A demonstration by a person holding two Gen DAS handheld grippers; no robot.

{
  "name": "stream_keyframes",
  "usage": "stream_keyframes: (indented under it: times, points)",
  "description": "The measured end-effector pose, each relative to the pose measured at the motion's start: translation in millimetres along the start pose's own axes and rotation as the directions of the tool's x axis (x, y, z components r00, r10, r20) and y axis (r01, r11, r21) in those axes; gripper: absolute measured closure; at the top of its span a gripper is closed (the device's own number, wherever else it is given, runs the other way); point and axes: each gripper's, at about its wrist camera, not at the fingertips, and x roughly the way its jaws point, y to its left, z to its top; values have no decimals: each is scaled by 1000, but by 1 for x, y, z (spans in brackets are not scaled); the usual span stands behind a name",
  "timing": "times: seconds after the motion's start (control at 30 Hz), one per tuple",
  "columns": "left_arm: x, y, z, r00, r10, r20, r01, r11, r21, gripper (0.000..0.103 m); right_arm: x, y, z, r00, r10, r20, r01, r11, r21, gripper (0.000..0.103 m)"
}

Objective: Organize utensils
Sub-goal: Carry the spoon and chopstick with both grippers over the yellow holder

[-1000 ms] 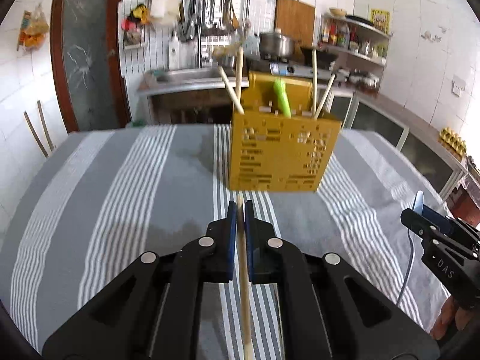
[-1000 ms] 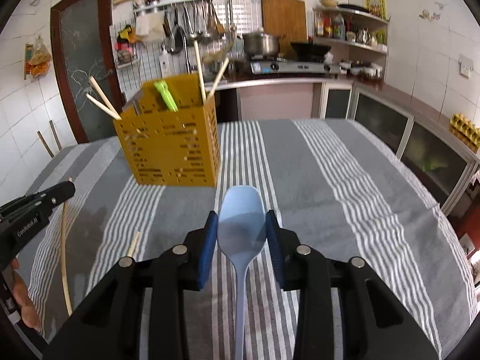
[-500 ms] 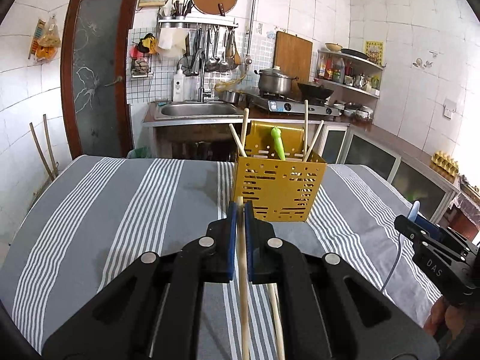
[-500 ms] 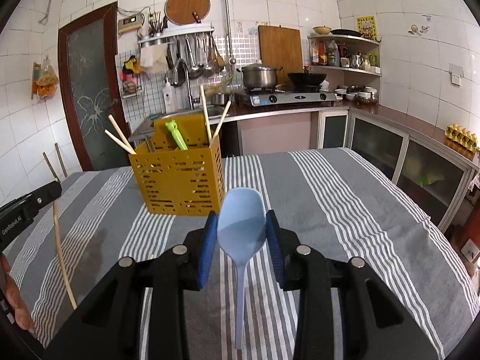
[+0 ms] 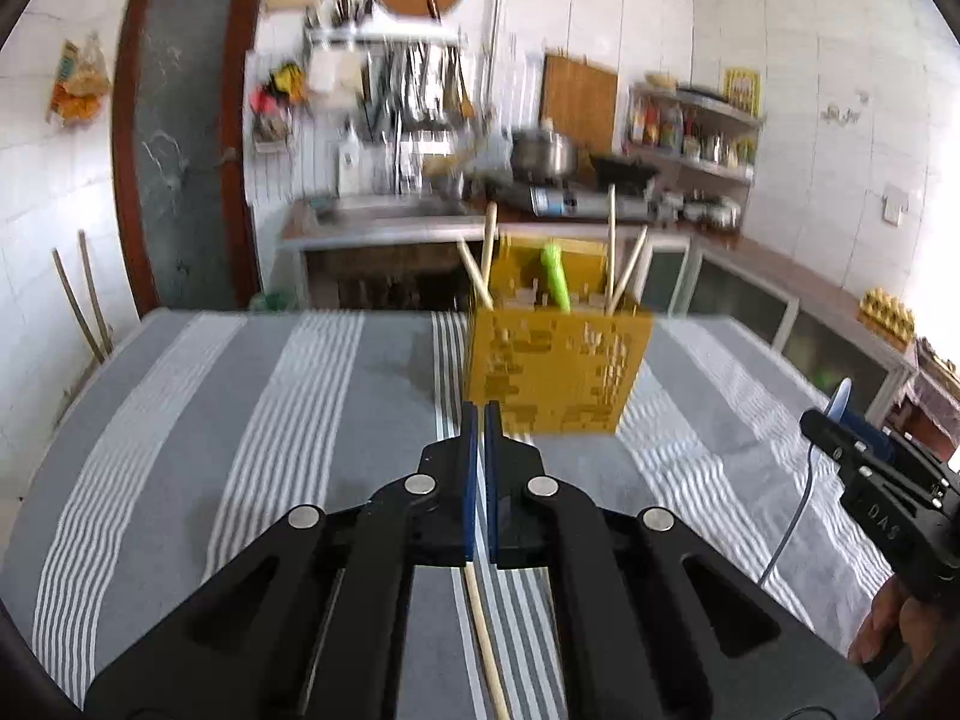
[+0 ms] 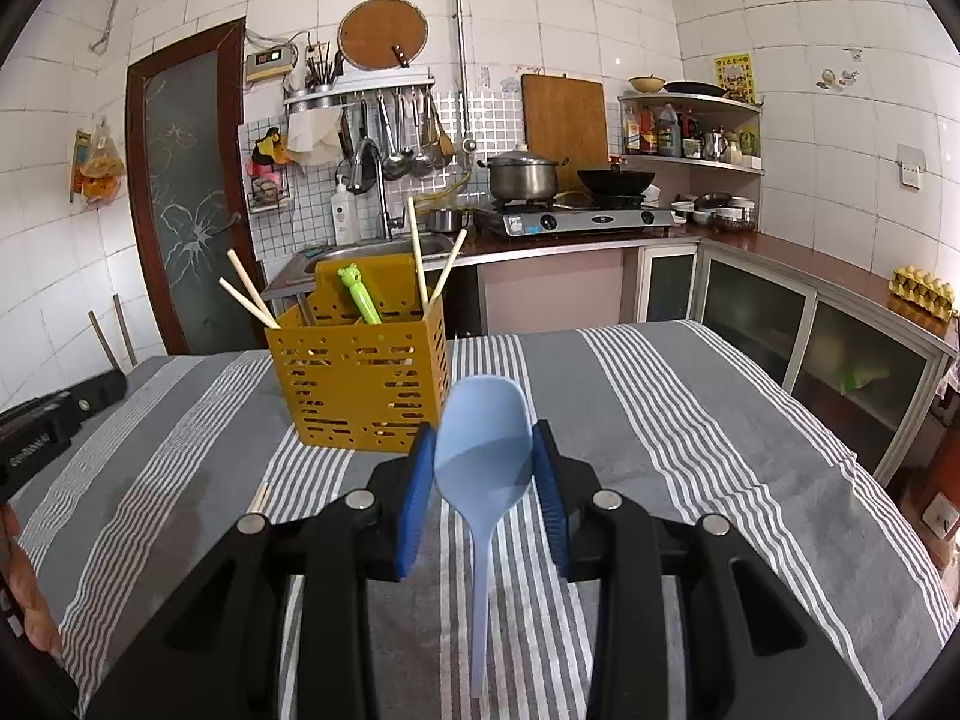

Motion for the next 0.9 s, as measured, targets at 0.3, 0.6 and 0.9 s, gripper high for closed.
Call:
stream_keyframes:
  times: [0.3, 0.6, 0.9]
  points:
    - [74, 19, -29, 961, 47, -273, -60, 998, -37, 63, 37, 2, 0, 993, -4, -120, 3, 1000, -8, 70]
    - [126, 24, -54, 910, 66, -409, -90, 995, -40, 63, 83, -1, -6, 969, -23, -244, 20, 1000, -12, 70]
    - [154, 23, -49, 884, 50, -465, -68, 997, -21, 97, 100, 1, -21, 959, -23, -282, 19, 1000, -18, 70]
